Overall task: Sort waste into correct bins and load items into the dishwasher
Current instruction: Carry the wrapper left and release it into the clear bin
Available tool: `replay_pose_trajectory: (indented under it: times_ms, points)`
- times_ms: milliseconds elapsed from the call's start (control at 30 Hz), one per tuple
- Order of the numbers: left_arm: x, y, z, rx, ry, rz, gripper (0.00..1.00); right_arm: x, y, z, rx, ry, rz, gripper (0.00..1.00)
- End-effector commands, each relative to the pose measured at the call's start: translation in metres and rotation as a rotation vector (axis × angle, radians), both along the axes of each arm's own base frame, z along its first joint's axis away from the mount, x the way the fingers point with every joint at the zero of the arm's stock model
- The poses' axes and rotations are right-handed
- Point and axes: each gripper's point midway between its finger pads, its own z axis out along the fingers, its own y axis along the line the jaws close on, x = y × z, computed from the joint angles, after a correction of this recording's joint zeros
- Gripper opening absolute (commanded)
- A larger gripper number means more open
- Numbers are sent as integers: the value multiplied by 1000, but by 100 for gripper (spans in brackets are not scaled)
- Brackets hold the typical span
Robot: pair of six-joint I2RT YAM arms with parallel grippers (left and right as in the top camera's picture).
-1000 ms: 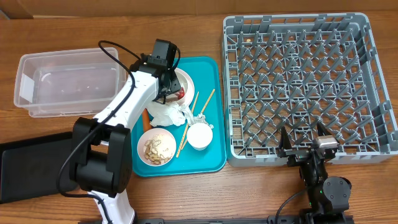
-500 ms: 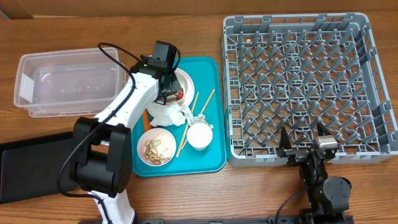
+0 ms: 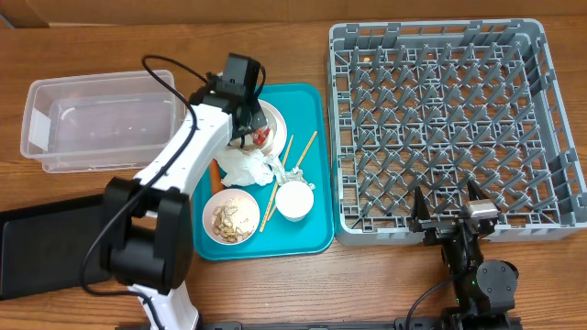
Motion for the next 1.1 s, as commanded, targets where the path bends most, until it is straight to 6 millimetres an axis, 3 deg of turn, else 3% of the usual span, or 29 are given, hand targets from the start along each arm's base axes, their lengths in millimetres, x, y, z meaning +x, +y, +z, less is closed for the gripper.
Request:
replay_pose_trajectory:
  times_ms: [0,133,233,333,367,567,700,867,1067]
  points:
    - [14,11,78,3,-170,-12,4,0,0,-1,-3,-6,-1,100]
    - [11,36,112,-1,-225,42,4,0,0,-1,-3,-6,-1,100]
    - [6,71,131,3,-251,115,4,0,0,-1,-3,-6,-1,100]
    - [0,111,141,17,-259,196,4,0,0,-1,-3,-6,-1,100]
    - [-6,140,142,28,-250,259,4,0,0,-1,-3,-6,-1,100]
    - [-32,227,127,54,-176,465,4,0,0,-1,-3,-6,-1,100]
    - [-42,266,111,47,-142,558,4,0,0,-1,-3,-6,-1,100]
    - [-48,298,81,24,-83,663,4,0,0,-1,-3,-6,-1,100]
    - [-36,314,44,-62,-59,686,4,0,0,-1,-3,-6,-1,100]
